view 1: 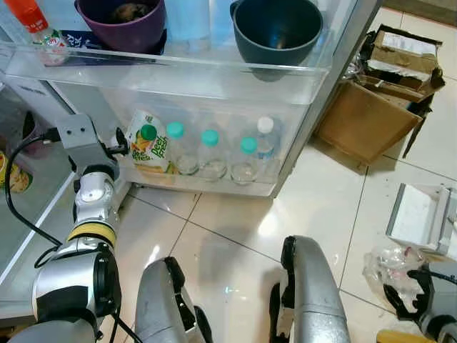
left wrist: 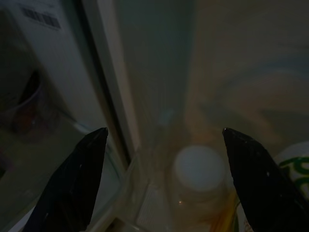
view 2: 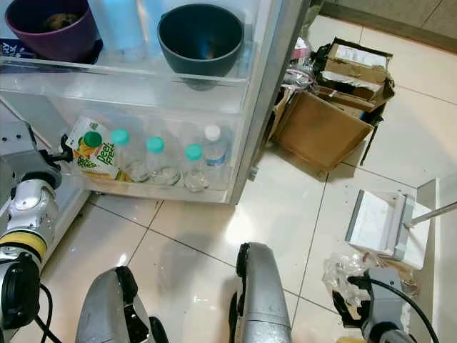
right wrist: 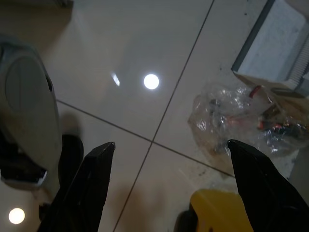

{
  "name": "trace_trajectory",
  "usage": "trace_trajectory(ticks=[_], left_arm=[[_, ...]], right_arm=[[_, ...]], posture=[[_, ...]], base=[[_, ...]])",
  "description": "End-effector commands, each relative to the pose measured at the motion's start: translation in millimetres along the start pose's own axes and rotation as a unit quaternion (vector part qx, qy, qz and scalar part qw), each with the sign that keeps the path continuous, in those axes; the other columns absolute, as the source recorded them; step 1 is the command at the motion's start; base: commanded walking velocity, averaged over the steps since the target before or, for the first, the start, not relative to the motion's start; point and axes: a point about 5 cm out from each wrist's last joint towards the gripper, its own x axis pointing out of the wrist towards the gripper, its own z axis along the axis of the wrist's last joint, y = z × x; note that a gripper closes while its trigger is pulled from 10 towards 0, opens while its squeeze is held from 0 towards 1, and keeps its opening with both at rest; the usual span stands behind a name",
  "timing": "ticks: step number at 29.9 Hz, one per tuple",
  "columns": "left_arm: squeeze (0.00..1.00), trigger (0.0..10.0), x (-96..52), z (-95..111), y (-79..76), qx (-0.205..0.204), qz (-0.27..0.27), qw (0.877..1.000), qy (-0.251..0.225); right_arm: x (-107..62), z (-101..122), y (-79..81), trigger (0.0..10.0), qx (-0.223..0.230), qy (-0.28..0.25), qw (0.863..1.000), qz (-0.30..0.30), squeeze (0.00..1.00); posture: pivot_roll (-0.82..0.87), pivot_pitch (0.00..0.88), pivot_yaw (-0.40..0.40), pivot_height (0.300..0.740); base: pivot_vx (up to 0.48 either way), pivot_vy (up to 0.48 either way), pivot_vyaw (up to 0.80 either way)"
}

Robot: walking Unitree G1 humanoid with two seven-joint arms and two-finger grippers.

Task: Restocking fridge

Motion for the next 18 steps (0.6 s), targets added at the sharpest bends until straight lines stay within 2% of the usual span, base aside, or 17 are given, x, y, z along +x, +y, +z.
trace_trajectory(ticks=[1, 3, 8, 15, 18], left_arm=[[0.0, 10.0, -4.8, -8.6, -2.4, 0.006, -0.022, 1.0, 0.011], [0.0, 10.0, -4.0, -6.3, -2.0, 0.009, -0.022, 1.0, 0.005], [0.0, 10.0, -4.3, 4.5, 15.3, 0.016, -0.008, 0.999, -0.029], [0.0, 10.0, -13.7, 4.7, 34.9, 0.025, 0.007, 0.998, -0.056], [0.0, 10.0, -16.3, 3.5, 37.0, 0.027, 0.007, 0.998, -0.061]], right_arm=[[-1.5, -11.0, 0.2, 10.0, 0.003, 0.03, 1.0, -0.005, 0.0], [1.4, -8.5, 1.5, 10.0, 0.004, 0.028, 1.0, -0.005, 0.0], [14.4, 7.0, 7.9, 10.0, 0.008, 0.01, 1.0, 0.004, 0.0], [27.5, 20.8, 14.7, 10.0, 0.014, 0.004, 1.0, 0.018, 0.0], [29.7, 22.6, 17.0, 10.0, 0.016, 0.003, 1.0, 0.021, 0.0]], posture=[[-0.12, 0.331, -0.039, 0.421], [-0.12, 0.321, -0.039, 0.421], [-0.1, 0.257, -0.033, 0.421], [-0.05, 0.187, -0.032, 0.421], [-0.05, 0.178, -0.033, 0.421]], base=[[0.0, 0.0, 0.0], [0.0, 0.0, 0.0], [0.0, 0.0, 0.0], [0.0, 0.0, 0.0], [0.0, 0.0, 0.0]])
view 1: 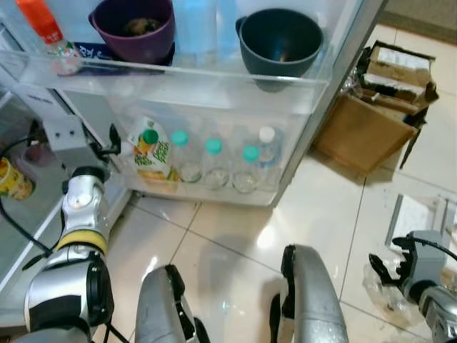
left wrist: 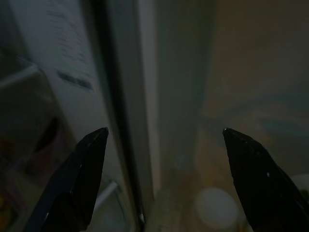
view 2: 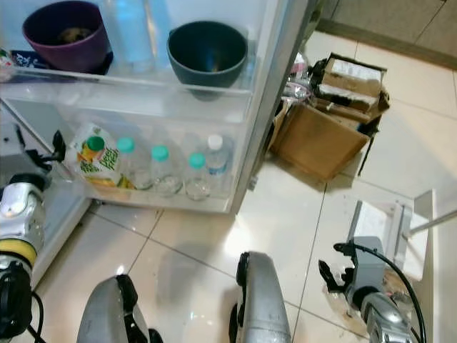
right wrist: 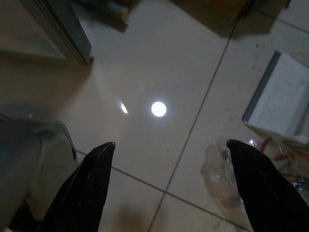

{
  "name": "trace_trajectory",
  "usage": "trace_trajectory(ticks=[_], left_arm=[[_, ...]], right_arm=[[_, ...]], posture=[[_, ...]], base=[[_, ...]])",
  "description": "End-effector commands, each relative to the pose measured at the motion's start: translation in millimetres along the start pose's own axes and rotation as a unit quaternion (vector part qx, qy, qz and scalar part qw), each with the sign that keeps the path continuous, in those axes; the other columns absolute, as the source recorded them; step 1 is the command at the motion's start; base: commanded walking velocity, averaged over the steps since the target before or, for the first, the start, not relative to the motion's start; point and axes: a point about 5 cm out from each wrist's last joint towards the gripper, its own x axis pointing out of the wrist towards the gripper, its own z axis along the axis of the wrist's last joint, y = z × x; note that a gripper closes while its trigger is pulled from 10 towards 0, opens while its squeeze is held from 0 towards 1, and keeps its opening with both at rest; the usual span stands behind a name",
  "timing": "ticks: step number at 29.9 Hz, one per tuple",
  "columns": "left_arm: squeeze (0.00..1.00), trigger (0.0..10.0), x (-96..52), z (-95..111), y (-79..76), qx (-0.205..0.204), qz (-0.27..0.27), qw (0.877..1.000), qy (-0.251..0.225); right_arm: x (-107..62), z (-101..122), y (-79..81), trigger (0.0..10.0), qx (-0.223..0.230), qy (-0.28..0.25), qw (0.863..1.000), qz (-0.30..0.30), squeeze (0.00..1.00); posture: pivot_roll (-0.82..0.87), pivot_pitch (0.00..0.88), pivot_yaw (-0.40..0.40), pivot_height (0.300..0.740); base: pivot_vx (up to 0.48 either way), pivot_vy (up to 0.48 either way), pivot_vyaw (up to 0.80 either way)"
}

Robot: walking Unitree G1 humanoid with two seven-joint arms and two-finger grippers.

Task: Restocking fridge

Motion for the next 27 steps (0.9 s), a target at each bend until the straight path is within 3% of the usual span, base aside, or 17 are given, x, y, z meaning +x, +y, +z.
trace_trajectory(ticks=[1, 8, 19, 23, 27], left_arm=[[0.0, 10.0, -3.8, 0.1, 12.6, 0.011, 0.009, 1.0, -0.003], [0.0, 10.0, -18.3, -4.2, 20.2, 0.009, 0.005, 1.0, -0.023], [0.0, 10.0, -24.7, 2.1, 24.4, -0.007, -0.029, 0.999, -0.046], [0.0, 10.0, -26.3, 5.7, 21.0, -0.023, -0.074, 0.996, -0.047], [0.0, 10.0, -33.1, 13.4, 9.9, -0.045, -0.168, 0.983, -0.056]], right_arm=[[-5.1, -15.7, 0.4, 10.0, 0.004, 0.029, 1.0, -0.001, 0.0], [7.7, -6.6, 13.4, 10.0, 0.011, 0.03, 0.999, 0.018, 0.0], [8.5, -14.2, 17.5, 10.0, 0.036, 0.044, 0.998, 0.012, 0.0], [4.6, -26.6, 19.6, 10.0, 0.048, 0.063, 0.997, 0.004, 0.0], [-1.7, -43.5, 21.2, 10.0, 0.063, 0.093, 0.994, -0.015, 0.0]], posture=[[-0.05, 0.178, -0.033, 0.421], [-0.01, 0.104, -0.033, 0.421], [0.02, 0.063, -0.036, 0.421], [0.03, 0.042, -0.036, 0.421], [0.04, 0.018, -0.038, 0.421]], base=[[0.0, 0.0, 0.0], [0.0, 0.0, 0.0], [0.0, 0.0, 0.0], [0.0, 0.0, 0.0], [0.0, 0.0, 0.0]])
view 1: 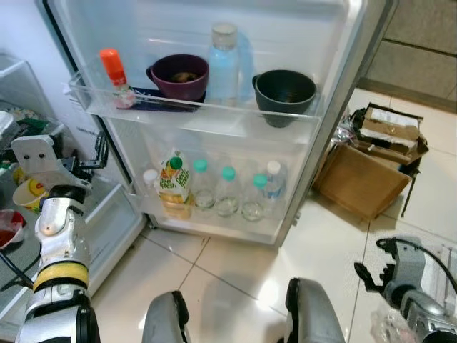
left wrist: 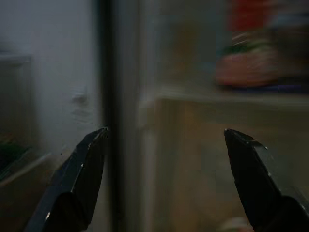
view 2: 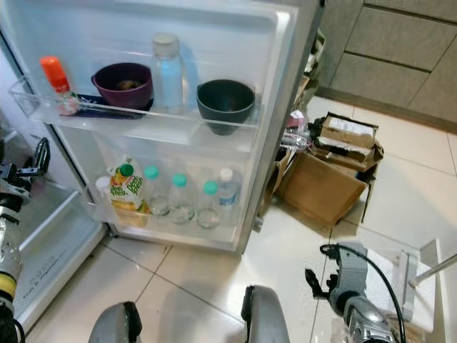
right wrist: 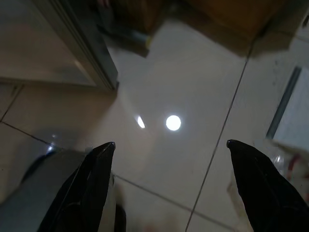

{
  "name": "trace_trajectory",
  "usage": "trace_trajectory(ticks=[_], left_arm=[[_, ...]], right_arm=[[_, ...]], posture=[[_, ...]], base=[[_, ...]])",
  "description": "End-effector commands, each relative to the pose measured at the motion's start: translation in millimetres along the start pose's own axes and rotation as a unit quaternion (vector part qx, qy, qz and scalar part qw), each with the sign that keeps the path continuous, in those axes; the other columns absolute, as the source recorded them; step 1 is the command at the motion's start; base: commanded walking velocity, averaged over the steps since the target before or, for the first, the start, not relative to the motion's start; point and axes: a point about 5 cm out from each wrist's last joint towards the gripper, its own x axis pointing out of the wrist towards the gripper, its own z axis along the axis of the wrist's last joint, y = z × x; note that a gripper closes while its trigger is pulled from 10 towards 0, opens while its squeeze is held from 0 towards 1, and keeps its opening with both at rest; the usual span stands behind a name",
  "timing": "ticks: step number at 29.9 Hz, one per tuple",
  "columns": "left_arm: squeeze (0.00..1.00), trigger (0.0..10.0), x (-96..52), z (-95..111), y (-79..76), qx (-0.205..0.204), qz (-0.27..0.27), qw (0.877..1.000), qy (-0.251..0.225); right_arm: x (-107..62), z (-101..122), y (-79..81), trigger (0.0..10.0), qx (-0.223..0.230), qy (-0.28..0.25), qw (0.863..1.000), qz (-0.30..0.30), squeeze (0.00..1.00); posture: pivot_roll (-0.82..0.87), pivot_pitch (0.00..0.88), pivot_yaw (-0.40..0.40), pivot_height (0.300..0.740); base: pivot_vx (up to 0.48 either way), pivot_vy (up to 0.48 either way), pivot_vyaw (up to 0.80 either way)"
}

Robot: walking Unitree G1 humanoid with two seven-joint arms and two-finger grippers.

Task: Restocking fridge

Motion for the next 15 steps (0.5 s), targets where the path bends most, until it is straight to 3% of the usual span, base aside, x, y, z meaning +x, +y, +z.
trace_trajectory(ticks=[1, 4, 5, 10, 14, 15], left_arm=[[0.0, 10.0, -2.5, 1.2, -4.1, -0.021, -0.031, 0.999, 0.002], [0.0, 10.0, -5.2, 1.7, -6.6, -0.036, -0.056, 0.998, 0.005], [0.0, 10.0, -9.2, 2.9, -13.7, -0.055, -0.1, 0.993, 0.009], [0.0, 10.0, -14.6, 3.7, -21.7, -0.073, -0.144, 0.987, 0.013], [0.0, 10.0, -38.5, -5.6, -45.3, -0.135, -0.262, 0.953, 0.065], [0.0, 10.0, -38.5, -5.6, -45.3, -0.135, -0.262, 0.953, 0.065]], right_arm=[[-2.9, -9.5, -2.8, 10.0, 0.016, 0.016, 1.0, -0.014, 0.0], [-4.1, -13.7, -3.1, 10.0, 0.019, 0.023, 0.999, -0.017, 0.0], [-5.3, -18.3, -3.1, 10.0, 0.021, 0.032, 0.999, -0.02, 0.0], [-6.7, -23.1, -3.0, 10.0, 0.023, 0.04, 0.999, -0.022, 0.0], [-10.2, -36.2, -1.3, 10.0, 0.031, 0.061, 0.997, -0.03, 0.0], [-10.2, -36.2, -1.3, 10.0, 0.031, 0.061, 0.997, -0.03, 0.0]], posture=[[0.04, 0.018, -0.038, 0.421], [0.04, 0.012, -0.041, 0.421], [0.04, 0.007, -0.046, 0.421], [0.04, 0.002, -0.046, 0.421], [0.04, 0.0, -0.045, 0.421], [0.04, 0.0, -0.045, 0.421]], base=[[0.0, 0.0, 0.0], [0.0, 0.0, 0.0], [0.0, 0.0, 0.0], [0.0, 0.0, 0.0], [0.0, 0.0, 0.0], [0.0, 0.0, 0.0]])
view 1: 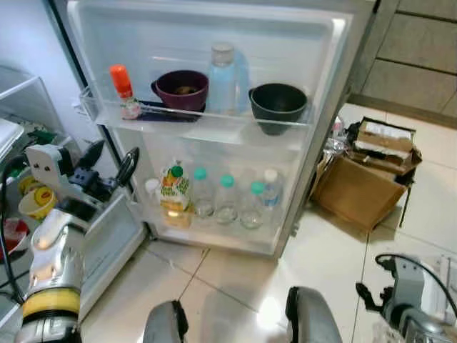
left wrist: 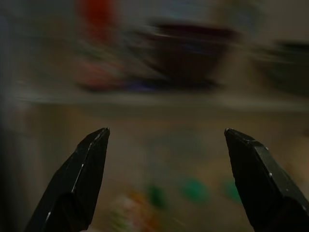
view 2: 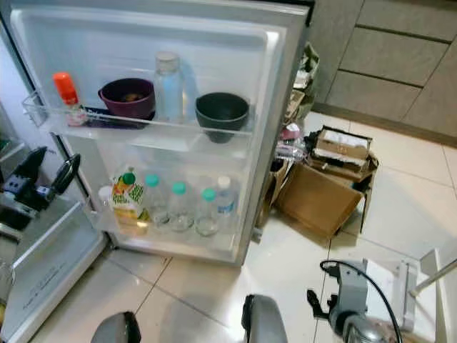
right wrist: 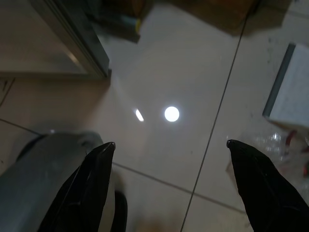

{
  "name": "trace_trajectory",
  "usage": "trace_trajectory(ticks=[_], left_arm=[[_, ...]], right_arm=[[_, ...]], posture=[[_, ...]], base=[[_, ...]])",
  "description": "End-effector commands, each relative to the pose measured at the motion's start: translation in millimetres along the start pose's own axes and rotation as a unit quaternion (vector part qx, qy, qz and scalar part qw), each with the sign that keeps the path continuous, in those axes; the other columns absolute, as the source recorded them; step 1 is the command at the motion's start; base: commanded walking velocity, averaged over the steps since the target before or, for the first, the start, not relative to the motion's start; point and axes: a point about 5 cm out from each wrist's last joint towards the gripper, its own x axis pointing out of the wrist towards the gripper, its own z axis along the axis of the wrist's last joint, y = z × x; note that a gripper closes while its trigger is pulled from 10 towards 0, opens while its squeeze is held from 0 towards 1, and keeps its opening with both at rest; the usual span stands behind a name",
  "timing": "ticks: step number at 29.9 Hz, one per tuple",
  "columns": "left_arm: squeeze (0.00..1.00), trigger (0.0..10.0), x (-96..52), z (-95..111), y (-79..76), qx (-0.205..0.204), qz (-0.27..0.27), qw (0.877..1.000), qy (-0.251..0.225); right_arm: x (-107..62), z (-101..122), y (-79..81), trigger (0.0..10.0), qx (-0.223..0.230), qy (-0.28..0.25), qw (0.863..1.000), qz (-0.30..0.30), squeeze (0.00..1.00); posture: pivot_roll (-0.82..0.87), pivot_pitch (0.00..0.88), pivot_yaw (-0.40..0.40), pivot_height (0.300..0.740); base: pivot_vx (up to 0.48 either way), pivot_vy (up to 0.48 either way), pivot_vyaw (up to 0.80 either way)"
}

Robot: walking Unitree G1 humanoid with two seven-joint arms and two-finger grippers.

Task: Restocking fridge

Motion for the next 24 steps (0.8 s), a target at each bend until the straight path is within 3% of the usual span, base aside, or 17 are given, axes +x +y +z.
trace_trajectory(ticks=[1, 6, 10, 19, 24], left_arm=[[0.0, 10.0, 0.5, -1.0, -5.6, -0.014, -0.031, 0.999, 0.012], [0.0, 10.0, -1.6, -11.9, -21.1, -0.035, -0.084, 0.995, 0.044], [0.0, 10.0, 6.5, -27.9, -58.4, -0.071, -0.182, 0.977, 0.084], [0.0, 10.0, 11.4, -55.3, -73.5, -0.089, -0.182, 0.972, 0.121], [0.0, 10.0, 13.1, -59.5, -82.8, -0.105, -0.195, 0.967, 0.128]], right_arm=[[-1.9, -7.6, -1.5, 10.0, 0.01, 0.013, 1.0, -0.008, 0.0], [-2.5, -12.7, 0.4, 10.0, 0.012, 0.021, 1.0, -0.007, 0.0], [-3.0, -19.0, 4.0, 10.0, 0.007, 0.034, 0.999, -0.001, 0.0], [-3.7, -27.4, 8.6, 10.0, 0.01, 0.049, 0.999, 0.002, 0.0], [-5.8, -36.4, 10.2, 10.0, 0.015, 0.067, 0.998, 0.002, 0.0]], posture=[[0.04, 0.0, -0.045, 0.421], [0.04, 0.0, -0.044, 0.421], [0.03, 0.0, -0.041, 0.421], [0.02, 0.0, -0.037, 0.421], [0.03, 0.0, -0.039, 0.421]], base=[[0.0, 0.0, 0.0], [0.0, 0.0, 0.0], [0.0, 0.0, 0.0], [0.0, 0.0, 0.0], [0.0, 0.0, 0.0]])
